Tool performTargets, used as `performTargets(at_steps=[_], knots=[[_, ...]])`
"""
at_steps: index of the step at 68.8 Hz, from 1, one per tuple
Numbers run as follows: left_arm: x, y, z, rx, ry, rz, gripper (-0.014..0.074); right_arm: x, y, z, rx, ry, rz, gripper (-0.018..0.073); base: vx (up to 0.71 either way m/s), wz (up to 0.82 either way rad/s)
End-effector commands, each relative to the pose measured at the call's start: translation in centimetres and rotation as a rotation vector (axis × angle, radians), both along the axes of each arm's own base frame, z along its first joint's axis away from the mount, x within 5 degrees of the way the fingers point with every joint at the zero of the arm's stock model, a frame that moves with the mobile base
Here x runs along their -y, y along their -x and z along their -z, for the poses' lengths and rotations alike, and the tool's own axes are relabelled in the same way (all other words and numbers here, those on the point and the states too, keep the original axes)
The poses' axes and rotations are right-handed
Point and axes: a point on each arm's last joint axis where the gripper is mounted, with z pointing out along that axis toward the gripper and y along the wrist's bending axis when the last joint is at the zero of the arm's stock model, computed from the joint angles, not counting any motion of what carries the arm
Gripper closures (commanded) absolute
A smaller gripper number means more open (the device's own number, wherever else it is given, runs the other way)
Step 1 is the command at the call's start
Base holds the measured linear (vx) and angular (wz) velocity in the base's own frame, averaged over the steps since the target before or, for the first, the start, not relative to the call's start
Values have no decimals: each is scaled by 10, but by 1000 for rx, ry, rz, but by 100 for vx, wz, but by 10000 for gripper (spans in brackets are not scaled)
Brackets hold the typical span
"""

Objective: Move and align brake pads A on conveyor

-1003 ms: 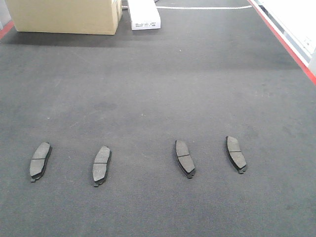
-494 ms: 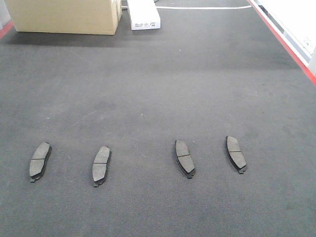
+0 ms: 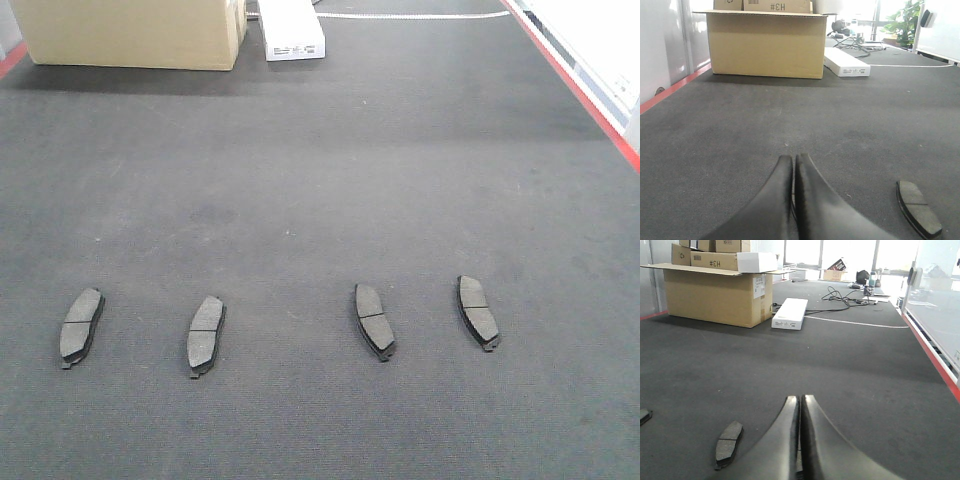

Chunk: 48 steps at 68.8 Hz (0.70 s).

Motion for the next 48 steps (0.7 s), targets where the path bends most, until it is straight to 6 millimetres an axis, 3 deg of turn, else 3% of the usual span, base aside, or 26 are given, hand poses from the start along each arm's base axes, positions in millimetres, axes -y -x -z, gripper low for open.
performTargets(at_steps=[1, 39, 48], knots=[[0, 0, 0, 71, 6, -1, 603, 1, 2, -14, 89, -16, 4, 569, 0, 0], [0, 0, 0, 71, 6, -1, 603, 3, 4, -14, 114, 36, 57, 569, 0, 0], [0, 0, 0, 71, 6, -1, 603, 3, -7, 4, 100, 39, 141, 569, 0, 0]])
